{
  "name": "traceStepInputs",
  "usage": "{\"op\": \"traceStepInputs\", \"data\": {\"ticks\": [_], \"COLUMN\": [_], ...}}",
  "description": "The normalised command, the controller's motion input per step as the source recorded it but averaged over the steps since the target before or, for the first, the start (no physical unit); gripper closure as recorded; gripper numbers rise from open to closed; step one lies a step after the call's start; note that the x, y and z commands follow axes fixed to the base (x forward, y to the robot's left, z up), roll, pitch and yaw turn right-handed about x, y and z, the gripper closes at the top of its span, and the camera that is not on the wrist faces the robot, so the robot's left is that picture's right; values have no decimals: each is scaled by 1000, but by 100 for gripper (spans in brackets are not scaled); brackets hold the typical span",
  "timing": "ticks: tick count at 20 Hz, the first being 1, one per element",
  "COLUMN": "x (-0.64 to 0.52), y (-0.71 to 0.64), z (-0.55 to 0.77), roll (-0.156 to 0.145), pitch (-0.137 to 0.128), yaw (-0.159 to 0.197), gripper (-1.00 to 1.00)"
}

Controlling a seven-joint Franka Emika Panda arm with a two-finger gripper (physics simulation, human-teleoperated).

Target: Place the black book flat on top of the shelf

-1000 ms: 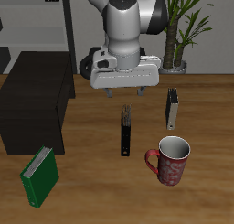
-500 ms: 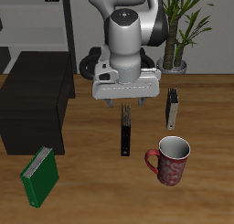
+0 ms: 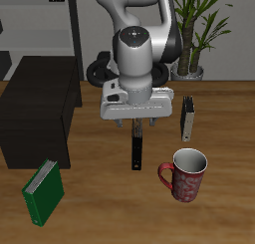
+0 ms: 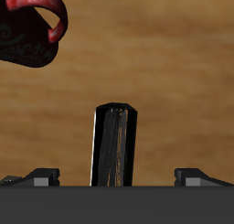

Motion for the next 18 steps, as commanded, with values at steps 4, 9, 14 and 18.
{"op": "traceStepInputs", "data": {"ticks": [4, 9, 14, 18], "x": [38, 63, 48, -38], "y": [-76, -86, -54, 39], "z": [-154, -89, -15, 115], "roll": [-3, -14, -11, 6], "pitch": [25, 16, 6, -12], "yaw": [-18, -1, -22, 5], "gripper": [100, 100, 100, 100]}}
